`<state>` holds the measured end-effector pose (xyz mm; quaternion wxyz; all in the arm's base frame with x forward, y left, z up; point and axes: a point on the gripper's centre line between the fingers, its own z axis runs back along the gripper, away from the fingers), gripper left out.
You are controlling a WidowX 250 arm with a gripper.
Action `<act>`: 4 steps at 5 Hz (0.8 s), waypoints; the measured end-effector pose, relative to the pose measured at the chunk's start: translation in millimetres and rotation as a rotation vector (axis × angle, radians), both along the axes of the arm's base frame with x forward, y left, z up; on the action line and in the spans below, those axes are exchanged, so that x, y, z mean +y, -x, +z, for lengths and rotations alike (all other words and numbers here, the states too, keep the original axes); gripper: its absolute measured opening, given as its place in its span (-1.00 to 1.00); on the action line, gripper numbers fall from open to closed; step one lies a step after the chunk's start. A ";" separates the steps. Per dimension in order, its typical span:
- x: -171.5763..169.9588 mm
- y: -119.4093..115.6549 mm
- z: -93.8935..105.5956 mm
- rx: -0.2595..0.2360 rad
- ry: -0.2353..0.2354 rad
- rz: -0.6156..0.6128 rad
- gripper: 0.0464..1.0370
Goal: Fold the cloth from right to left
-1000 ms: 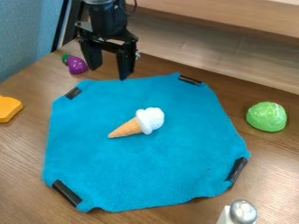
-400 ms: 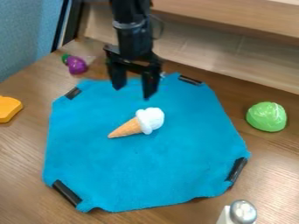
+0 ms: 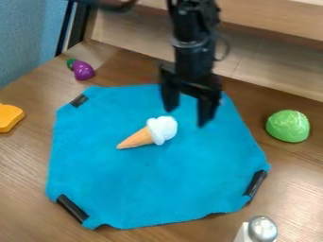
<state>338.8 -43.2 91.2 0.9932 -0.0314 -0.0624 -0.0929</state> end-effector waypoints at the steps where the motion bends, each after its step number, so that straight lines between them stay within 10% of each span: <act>1: -29.2 1.8 0.4 -0.016 0.007 -0.040 0.92; 4: -97.8 22.8 -31.5 -0.006 0.048 -0.066 0.92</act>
